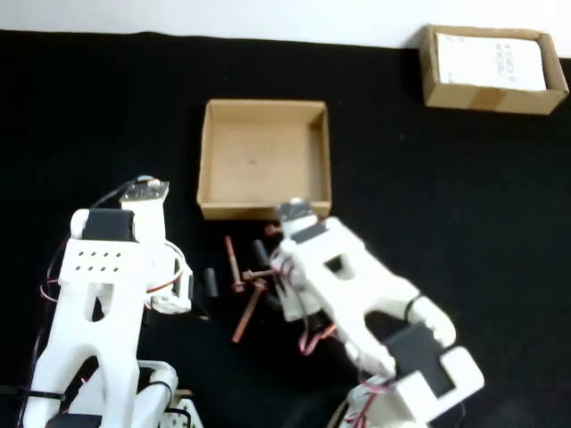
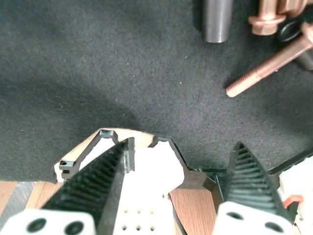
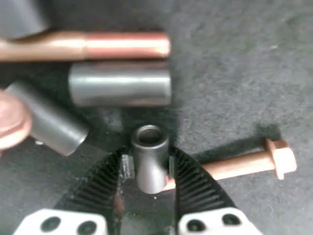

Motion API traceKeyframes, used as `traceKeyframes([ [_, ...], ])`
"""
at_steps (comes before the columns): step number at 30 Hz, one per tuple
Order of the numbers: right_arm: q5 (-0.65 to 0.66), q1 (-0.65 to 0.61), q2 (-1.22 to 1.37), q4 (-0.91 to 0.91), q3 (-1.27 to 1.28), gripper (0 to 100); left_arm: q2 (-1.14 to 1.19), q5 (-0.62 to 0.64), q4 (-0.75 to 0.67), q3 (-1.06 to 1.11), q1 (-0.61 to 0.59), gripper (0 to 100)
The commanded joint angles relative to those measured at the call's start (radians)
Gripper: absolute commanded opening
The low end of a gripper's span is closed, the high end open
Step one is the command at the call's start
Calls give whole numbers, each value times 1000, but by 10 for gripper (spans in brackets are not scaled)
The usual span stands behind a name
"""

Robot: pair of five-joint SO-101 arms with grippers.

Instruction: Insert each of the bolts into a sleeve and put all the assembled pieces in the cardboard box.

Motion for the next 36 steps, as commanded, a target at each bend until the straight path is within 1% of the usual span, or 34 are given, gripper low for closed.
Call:
traceKeyframes([
  [1, 0, 101, -1, 110, -160, 7, 1, 3, 0, -5, -10, 300],
  [5, 0, 202, -2, 292, -390, 7, 1, 84, -5, -7, -5, 248],
  [8, 0, 283, -2, 449, -602, 7, 1, 92, -18, -8, -5, 210],
  [10, 0, 354, -2, 556, -765, 7, -5, 92, -18, -12, -5, 201],
  [12, 0, 452, -36, 562, -877, 7, -7, 92, -11, -28, 12, 200],
  [13, 0, 507, -82, 562, -888, 7, -7, 92, -6, -54, 35, 201],
  [16, 5, 624, -245, 561, -883, 7, -7, 92, 61, -150, 145, 201],
  [19, 15, 705, -410, 559, -812, 6, -7, 94, 61, -211, 285, 200],
  [22, 55, 756, -582, 559, -662, 6, -7, 97, 60, -234, 418, 200],
  [26, 109, 875, -791, 552, -433, 6, 1, 92, 43, -282, 503, 203],
  [28, 143, 961, -881, 521, -318, 6, 1, 92, -38, -291, 533, 201],
  [31, 213, 1124, -1010, 460, -163, 6, 2, 91, -204, -283, 570, 202],
  [33, 261, 1225, -1089, 412, -68, 6, 10, 80, -284, -280, 602, 203],
  [36, 324, 1337, -1193, 340, 67, 6, 76, -26, -348, -274, 688, 200],
])
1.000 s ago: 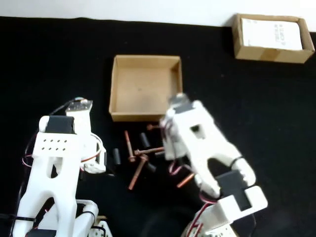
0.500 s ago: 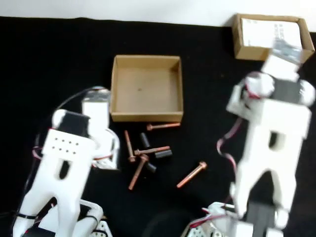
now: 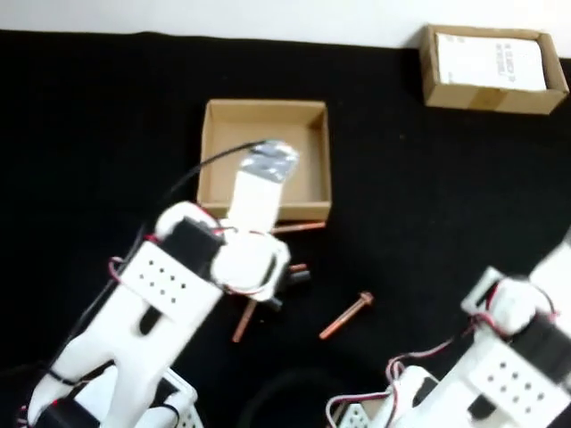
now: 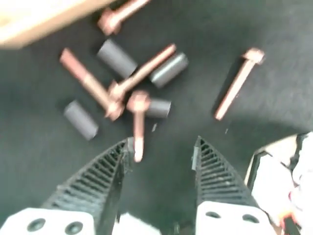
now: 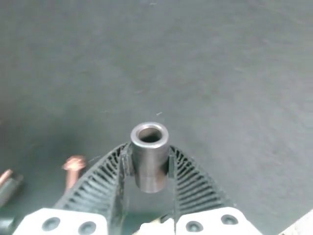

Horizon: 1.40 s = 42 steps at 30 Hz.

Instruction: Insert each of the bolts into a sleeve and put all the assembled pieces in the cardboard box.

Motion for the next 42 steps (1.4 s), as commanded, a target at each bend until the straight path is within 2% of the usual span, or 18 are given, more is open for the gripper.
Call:
traceKeyframes([
  [1, 71, 137, -128, -82, 140, 6, 73, -74, -81, -21, 107, 200],
  [6, 164, 285, -263, -220, 320, 6, 248, -71, -160, -65, 217, 200],
  [11, 249, 464, -323, -536, 536, 6, 417, -69, -224, -163, 289, 200],
  [15, 288, 529, -326, -707, 684, 6, 552, -69, -239, -254, 326, 200],
  [26, 295, 539, -326, -972, 901, 6, 825, -69, -227, -424, 325, 200],
  [31, 367, 532, -326, -986, 909, 6, 832, 23, -230, -424, 325, 200],
  [38, 370, 493, -326, -983, 898, 6, 837, 117, -224, -415, 332, 200],
  [42, 370, 461, -326, -981, 898, 6, 840, 123, -213, -403, 317, 200],
])
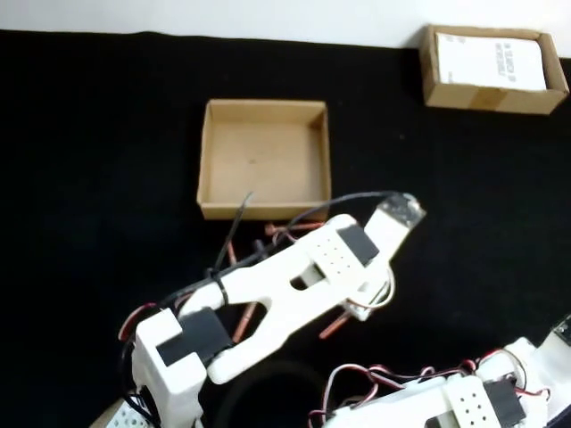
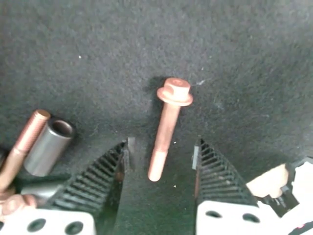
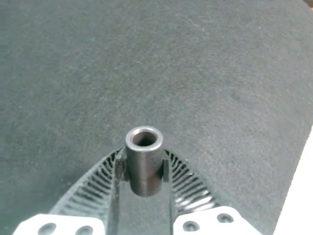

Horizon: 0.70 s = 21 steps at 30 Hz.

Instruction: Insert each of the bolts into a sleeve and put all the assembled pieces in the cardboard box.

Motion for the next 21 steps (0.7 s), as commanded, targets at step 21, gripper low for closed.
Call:
traceKeyframes([
  [21, 20, -48, -21, -19, -19, 6, 84, -106, -78, -30, -39, 200],
])
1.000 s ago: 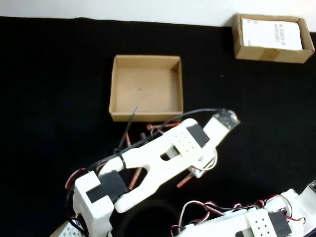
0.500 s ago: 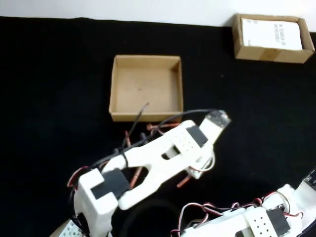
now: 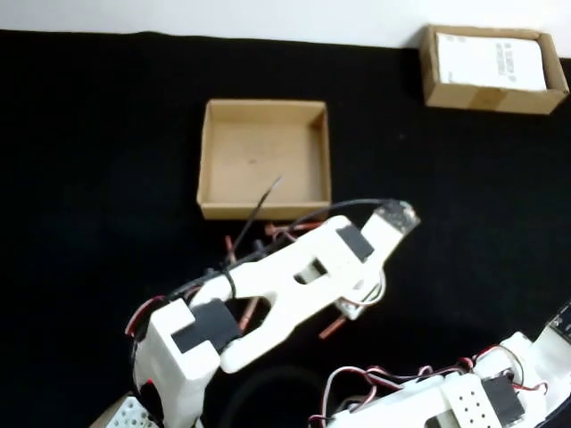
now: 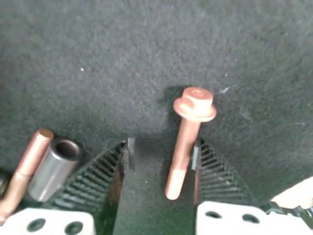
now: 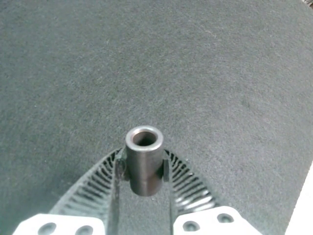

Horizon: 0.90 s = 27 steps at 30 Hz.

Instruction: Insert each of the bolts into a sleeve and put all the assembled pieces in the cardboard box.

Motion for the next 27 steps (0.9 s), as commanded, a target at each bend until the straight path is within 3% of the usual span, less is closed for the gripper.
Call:
traceKeyframes([
  [1, 18, -12, -21, -19, -19, 6, -2, -6, -8, -56, -10, 200],
  [6, 18, -8, -21, 4, -59, 6, 88, -5, 28, -150, -10, 195],
  [12, 14, -12, -21, 131, -186, 6, 251, -5, 199, -394, -10, 39],
  [20, 14, -5, -21, 173, -222, 6, 469, -3, 440, -720, -1, 26],
  [27, 14, -15, -16, 182, -209, 6, 542, -2, 545, -926, -25, 8],
])
